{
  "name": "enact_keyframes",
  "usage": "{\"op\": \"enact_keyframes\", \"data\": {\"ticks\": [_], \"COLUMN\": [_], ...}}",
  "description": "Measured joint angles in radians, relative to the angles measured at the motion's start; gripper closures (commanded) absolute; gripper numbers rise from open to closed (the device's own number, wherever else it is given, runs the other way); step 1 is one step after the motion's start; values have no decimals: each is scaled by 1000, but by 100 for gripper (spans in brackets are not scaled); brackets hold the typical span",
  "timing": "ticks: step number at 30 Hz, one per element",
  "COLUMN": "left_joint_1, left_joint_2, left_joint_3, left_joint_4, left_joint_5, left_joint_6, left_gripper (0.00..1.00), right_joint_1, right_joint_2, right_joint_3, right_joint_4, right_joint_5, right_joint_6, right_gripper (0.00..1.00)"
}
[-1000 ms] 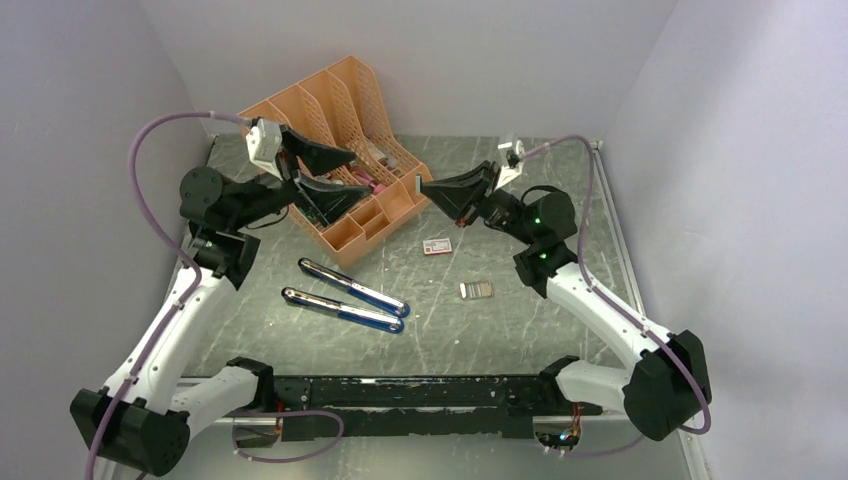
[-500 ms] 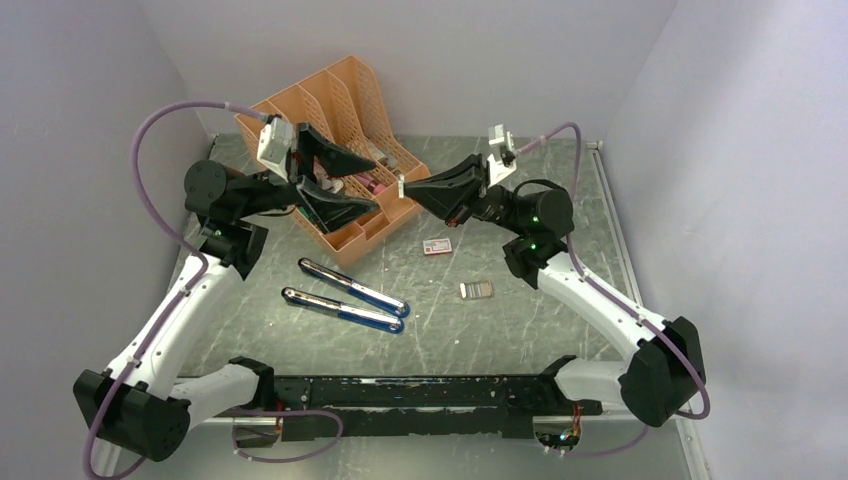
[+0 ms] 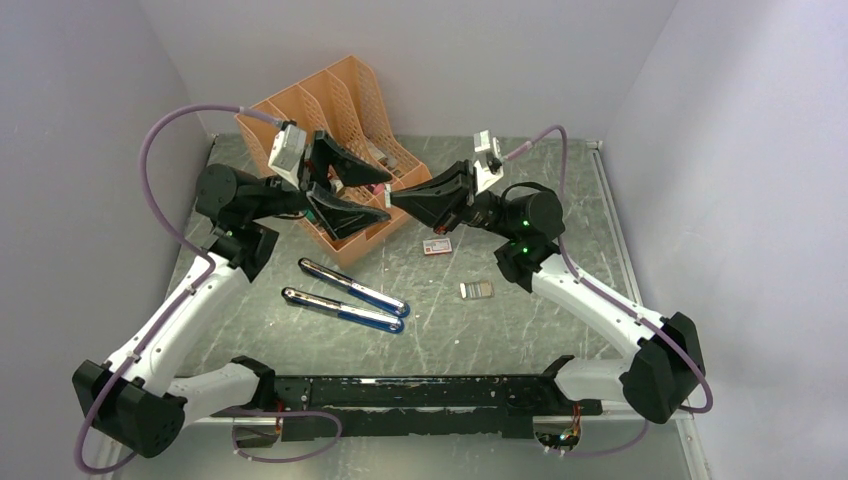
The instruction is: Load the staples into the stapler
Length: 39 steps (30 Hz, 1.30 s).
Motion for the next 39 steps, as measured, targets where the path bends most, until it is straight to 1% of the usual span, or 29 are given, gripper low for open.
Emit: {"op": "enact_keyframes", "data": {"ticks": [13, 24, 28, 34, 39], "left_joint_1": [-21, -20, -20, -20, -20], "left_joint_2": [-9, -16, -16, -16, -16], "left_joint_3": [-31, -32, -32, -35, -41], "left_joint_4": [10, 9, 12, 23, 38], "left_joint_5": [5, -2, -7, -17, -18], "left_joint_6": [-8, -9, -16, -28, -42], "left_gripper": [37, 57, 65, 72, 80], "right_joint_1": [8, 13, 16, 20, 21], "right_joint_2": [-2, -6, -12, -17, -18], "right_joint_3": [0, 0, 0, 0, 0], "right_joint_4": [6, 8, 5, 5, 5], "right_joint_5": [27, 22, 19, 15, 15], "right_joint_6": [-3, -3, -5, -6, -7], "right_gripper": [100, 100, 100, 100, 100]}}
